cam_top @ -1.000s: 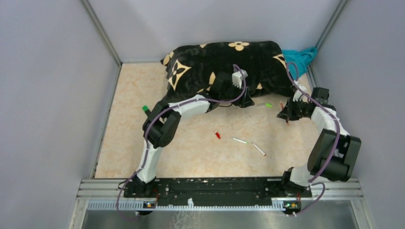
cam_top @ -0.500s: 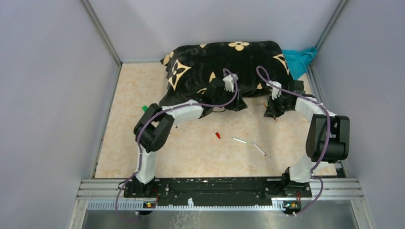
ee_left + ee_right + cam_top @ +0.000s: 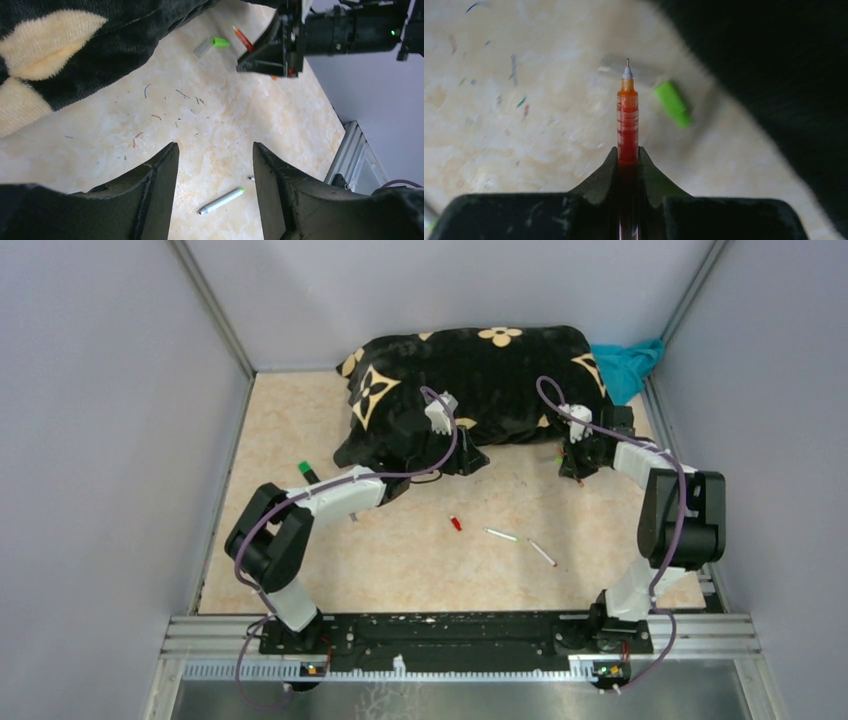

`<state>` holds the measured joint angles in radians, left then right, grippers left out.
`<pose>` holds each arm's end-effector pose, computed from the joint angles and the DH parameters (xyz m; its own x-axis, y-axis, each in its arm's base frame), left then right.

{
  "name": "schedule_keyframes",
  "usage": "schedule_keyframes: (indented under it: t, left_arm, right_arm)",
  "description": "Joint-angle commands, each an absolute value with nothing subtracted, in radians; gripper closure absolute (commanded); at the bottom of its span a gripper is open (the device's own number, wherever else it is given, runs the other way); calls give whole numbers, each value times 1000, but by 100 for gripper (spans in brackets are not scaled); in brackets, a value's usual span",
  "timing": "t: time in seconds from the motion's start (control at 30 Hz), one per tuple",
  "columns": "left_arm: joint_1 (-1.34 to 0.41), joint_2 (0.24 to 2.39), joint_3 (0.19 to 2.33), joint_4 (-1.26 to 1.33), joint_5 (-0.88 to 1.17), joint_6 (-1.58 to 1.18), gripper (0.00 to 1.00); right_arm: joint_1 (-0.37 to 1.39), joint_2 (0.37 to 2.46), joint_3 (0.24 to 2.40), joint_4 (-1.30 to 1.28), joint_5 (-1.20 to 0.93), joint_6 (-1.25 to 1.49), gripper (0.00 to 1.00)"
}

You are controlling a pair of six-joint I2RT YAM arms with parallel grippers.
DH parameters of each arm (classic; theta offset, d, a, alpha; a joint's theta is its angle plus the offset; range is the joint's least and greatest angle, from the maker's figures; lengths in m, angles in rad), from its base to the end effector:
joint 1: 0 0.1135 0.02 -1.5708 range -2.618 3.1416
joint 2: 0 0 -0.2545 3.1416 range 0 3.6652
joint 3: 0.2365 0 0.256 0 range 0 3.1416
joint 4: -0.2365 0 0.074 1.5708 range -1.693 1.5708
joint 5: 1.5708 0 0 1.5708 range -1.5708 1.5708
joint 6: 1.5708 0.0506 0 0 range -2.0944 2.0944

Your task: Insert the pens into the pen caps

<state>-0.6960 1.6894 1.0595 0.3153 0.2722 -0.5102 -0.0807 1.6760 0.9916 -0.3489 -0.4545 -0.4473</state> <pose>0.3008 -0.2690 0.2301 -0.6046 -0.1078 -0.7892 0.5942 0.5989 -0.5370 0.3393 -0.0052 0.1531 -0.7064 -0.3328 -0.6247 -0.5070 0.8537 0.1186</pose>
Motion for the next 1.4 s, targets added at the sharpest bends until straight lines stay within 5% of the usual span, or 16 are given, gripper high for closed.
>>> schedule_keyframes:
  t: [0.0,1.37]
  left_arm:
    - [-697,1677,1067,297,261,-528,38]
    - [-695,1598,985,269,245,-554,38]
  right_arm:
    - [-79,1771,1112,-224,-346,-409,100]
    - [29,1874,1159,-298,-581,-482,100]
